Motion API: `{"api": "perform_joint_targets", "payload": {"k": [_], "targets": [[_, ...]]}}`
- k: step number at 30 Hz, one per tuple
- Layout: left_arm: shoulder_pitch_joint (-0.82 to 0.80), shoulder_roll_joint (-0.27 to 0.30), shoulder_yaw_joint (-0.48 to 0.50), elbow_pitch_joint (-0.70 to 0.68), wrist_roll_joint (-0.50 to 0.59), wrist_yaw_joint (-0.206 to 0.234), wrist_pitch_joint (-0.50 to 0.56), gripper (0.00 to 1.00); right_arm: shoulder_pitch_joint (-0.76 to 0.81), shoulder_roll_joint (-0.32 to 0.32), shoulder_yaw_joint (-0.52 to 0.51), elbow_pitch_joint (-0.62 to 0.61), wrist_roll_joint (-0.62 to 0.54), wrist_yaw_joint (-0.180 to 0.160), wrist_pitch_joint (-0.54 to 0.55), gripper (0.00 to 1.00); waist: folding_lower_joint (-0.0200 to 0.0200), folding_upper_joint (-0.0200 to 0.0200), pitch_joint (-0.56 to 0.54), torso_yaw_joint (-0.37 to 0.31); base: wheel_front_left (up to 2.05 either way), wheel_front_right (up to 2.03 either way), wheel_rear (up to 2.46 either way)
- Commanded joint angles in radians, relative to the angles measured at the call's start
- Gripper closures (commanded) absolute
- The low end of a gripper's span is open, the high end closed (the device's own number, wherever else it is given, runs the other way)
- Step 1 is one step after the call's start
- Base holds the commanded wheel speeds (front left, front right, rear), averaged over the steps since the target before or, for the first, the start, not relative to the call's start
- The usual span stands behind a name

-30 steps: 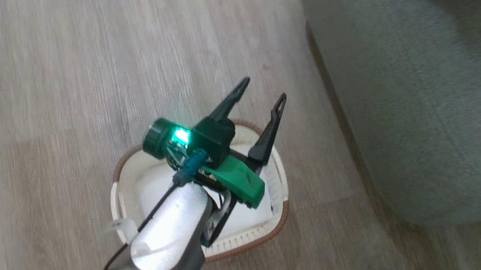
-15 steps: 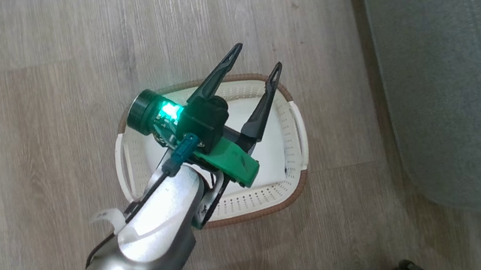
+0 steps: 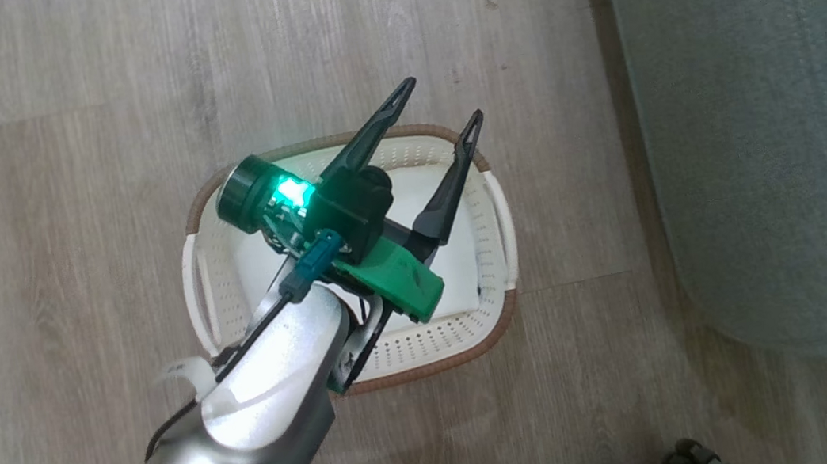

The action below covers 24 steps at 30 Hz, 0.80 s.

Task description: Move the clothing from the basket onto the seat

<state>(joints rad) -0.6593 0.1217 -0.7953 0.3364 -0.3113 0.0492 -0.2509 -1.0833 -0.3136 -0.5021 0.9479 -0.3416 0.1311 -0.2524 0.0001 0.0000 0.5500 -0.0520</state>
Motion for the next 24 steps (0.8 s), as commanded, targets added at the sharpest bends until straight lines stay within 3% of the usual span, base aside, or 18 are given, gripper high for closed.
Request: {"api": "perform_joint_targets", "payload": {"k": [1,14,24], "targets": [[-0.017,0.018,0.029,-0.023,-0.007,0.007,-0.004,0.0,0.031,0.003,0.032,-0.046,0.014,0.0,-0.009,0.0,-0.0001,0.0,-0.012,-0.019,0.0,0.0,0.0],[0.046,0.033,0.069,-0.034,-0.057,0.024,-0.008,0.0,0.194,0.039,0.209,-0.175,0.221,0.0,-0.009,0.0,-0.0001,0.0,-0.12,-0.082,0.0,0.0,0.0],[0.151,0.026,0.138,-0.029,-0.138,0.043,-0.01,0.0,0.284,0.078,0.388,-0.236,0.362,0.0,-0.009,0.0,-0.0001,0.0,-0.275,-0.068,0.0,0.0,0.0]]}}
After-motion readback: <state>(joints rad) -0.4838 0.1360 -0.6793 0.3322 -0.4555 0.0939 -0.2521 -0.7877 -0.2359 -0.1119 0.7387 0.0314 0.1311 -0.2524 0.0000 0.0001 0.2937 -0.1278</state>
